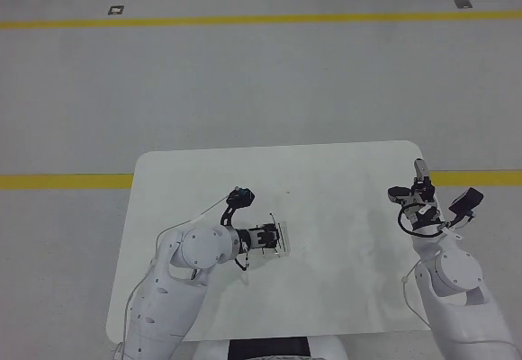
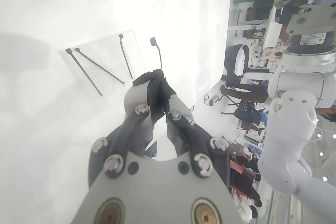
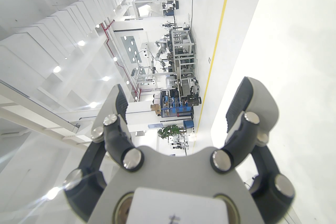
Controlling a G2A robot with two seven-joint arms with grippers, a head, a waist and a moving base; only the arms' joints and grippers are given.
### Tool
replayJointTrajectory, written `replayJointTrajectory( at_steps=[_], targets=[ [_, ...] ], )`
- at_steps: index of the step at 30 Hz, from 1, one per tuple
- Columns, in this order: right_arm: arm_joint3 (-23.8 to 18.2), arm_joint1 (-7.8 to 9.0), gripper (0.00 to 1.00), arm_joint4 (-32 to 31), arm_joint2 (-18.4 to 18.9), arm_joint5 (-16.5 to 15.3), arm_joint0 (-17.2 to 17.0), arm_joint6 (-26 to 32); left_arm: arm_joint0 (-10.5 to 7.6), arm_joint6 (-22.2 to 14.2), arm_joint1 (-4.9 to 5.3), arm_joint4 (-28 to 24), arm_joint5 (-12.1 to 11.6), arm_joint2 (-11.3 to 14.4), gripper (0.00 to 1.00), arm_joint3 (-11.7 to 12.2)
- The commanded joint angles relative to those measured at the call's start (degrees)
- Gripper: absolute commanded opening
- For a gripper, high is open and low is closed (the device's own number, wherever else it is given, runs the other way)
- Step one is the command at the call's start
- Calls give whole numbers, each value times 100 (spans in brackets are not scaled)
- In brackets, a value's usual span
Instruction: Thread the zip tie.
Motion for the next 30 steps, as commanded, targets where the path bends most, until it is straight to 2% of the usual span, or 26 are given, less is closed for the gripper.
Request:
replayJointTrajectory(
  at_steps=[1, 3, 6, 11, 14, 16, 18, 22, 26, 28, 30],
  targets=[
    [0, 0, 100, 0, 0, 0, 0, 0, 0, 0, 0, 0, 0, 0, 0, 0],
    [0, 0, 100, 0, 0, 0, 0, 0, 55, 101, 20, -226, -129, -23, 0, 76],
    [0, 0, 100, 0, 0, 0, 0, 0, 131, -113, 94, -292, -366, -111, 0, 84],
    [0, 0, 100, 0, 0, 0, 0, 0, 274, -570, 243, -668, -1075, -454, 0, 70],
    [0, 0, 100, 0, 0, 0, 0, 0, 294, -983, 329, -1354, -1580, -730, 0, 256],
    [0, 0, 100, 0, 0, 0, 0, 0, 210, -1377, 387, -1793, -1953, -821, 0, 477],
    [0, 0, 100, 0, 0, 0, 0, 0, 141, -1594, 429, -2115, -2166, -866, 0, 684],
    [0, 0, 100, 0, 0, 0, 0, 0, -27, -1639, 557, -2726, -2562, -742, 0, 1147],
    [0, 0, 100, 0, 0, 0, 0, 0, -281, -1639, 808, -3165, -2928, -292, 0, 1595],
    [0, 0, 100, 0, 0, 0, 0, 0, -407, -1639, 932, -3380, -2934, -131, 0, 1705],
    [0, 0, 100, 0, 0, 0, 0, 0, -518, -1639, 1061, -3747, -2934, -74, 0, 1828]
  ],
)
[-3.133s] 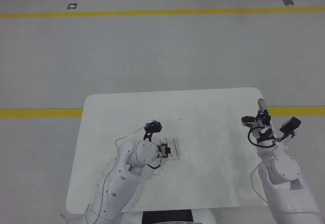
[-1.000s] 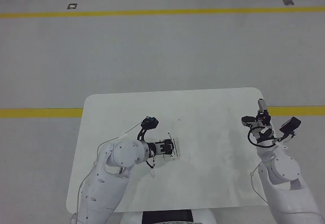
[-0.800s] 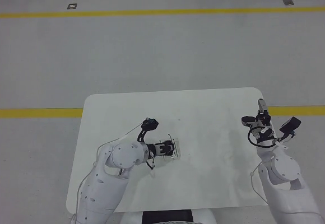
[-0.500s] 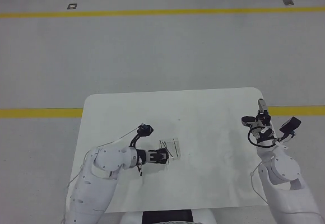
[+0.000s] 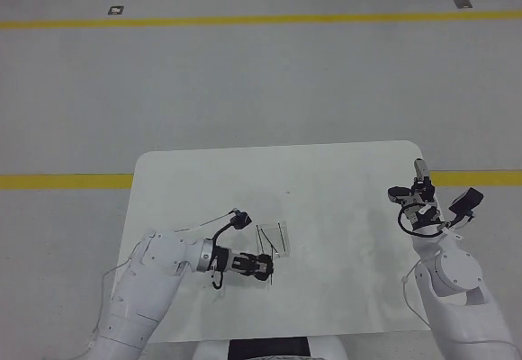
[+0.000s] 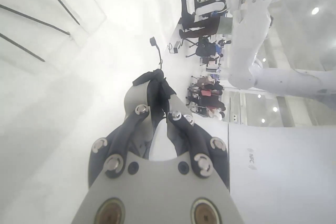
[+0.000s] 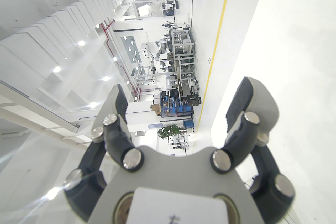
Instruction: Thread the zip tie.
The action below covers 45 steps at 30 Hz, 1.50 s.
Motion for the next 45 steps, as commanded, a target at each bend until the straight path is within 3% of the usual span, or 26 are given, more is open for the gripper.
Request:
replayJointTrajectory(
  at_steps=[1, 5, 7, 20, 26, 35, 41, 45],
  targets=[
    [0, 0, 100, 0, 0, 0, 0, 0, -93, 0, 126, -352, 6, 84, 0, 64],
    [0, 0, 100, 0, 0, 0, 0, 0, -205, 0, 357, -889, 6, 357, 0, 74],
    [0, 0, 100, 0, 0, 0, 0, 0, -308, 0, 496, -946, 6, 621, 0, 78],
    [0, 0, 100, 0, 0, 0, 0, 0, -297, 68, 496, -977, 26, 629, 0, 90],
    [0, 0, 100, 0, 0, 0, 0, 0, -329, 0, 641, -1412, 6, 424, 0, 225],
    [0, 0, 100, 0, 0, 0, 0, 0, -158, 0, 1146, -2045, 6, 196, 0, -46],
    [0, 0, 100, 0, 0, 0, 0, 0, -219, 0, 1518, -2581, 6, 489, 0, -255],
    [0, 0, 100, 0, 0, 0, 0, 0, -366, 0, 1762, -2957, 6, 730, 0, -202]
  ],
)
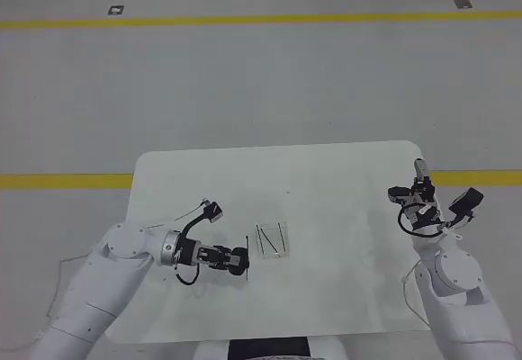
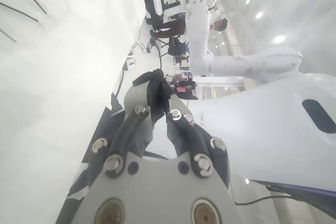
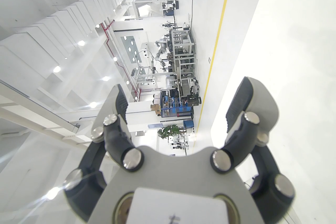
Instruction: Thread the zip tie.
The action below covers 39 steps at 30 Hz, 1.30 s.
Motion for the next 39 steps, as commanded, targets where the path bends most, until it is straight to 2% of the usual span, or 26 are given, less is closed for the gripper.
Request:
replayJointTrajectory(
  at_steps=[1, 3, 6, 21, 28, 33, 35, 37, 39],
  targets=[
    [0, 0, 100, 0, 0, 0, 0, 0, -77, 0, 121, -192, 0, 105, 0, 71],
    [0, 0, 100, 0, 0, 0, 0, 0, -153, 0, 221, -321, 0, 147, 0, 159],
    [0, 0, 100, 0, 0, 0, 0, 0, -200, 0, 317, -442, 0, 248, 0, 88],
    [-10, -3, 100, -75, -36, -8, 33, 86, -200, 0, 317, -442, 0, 248, 0, 88],
    [41, -10, 100, -829, -567, 247, 438, 753, -200, 0, 317, -442, 0, 248, 0, 88],
    [159, -31, 100, -1377, -1101, 235, 768, 1295, -200, 0, 317, -442, 0, 248, 0, 88],
    [269, -44, 100, -1507, -1257, 229, 872, 1412, -200, 0, 317, -442, 0, 248, 0, 88],
    [298, -49, 100, -1413, -1414, 319, 948, 1850, -200, 0, 317, -442, 0, 248, 0, 88],
    [297, -42, 100, -1418, -1381, 306, 951, 1934, -200, 0, 317, -442, 0, 248, 0, 88]
  ],
)
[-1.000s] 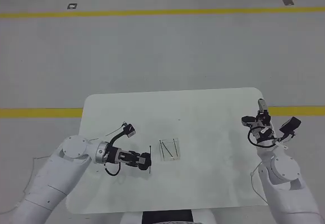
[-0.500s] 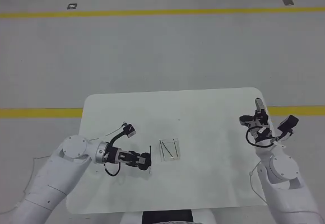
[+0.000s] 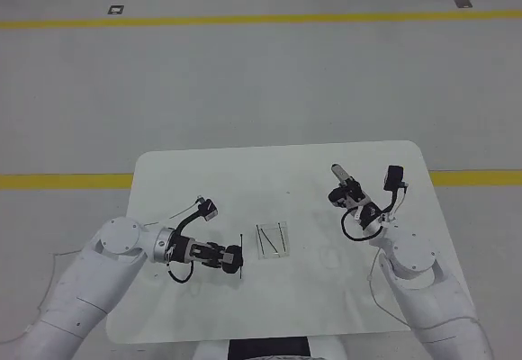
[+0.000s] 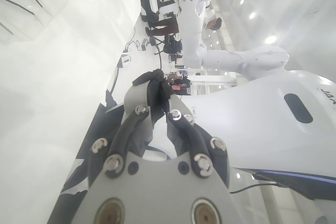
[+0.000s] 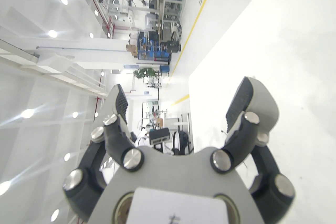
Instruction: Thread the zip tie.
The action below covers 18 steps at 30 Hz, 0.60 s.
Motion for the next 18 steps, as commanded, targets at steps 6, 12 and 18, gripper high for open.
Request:
replayJointTrajectory(
  at_steps=[6, 12, 18],
  targets=[
    [-6, 4, 100, 18, 21, -5, -3, 51, 0, 0, 0, 0, 0, 0, 0, 0],
    [175, 15, 100, 278, 2, 34, 127, 670, 0, 0, 0, 0, 0, 0, 0, 0],
    [799, 25, 100, 1261, -16, 96, 614, 2187, 0, 0, 0, 0, 0, 0, 0, 0]
  ],
)
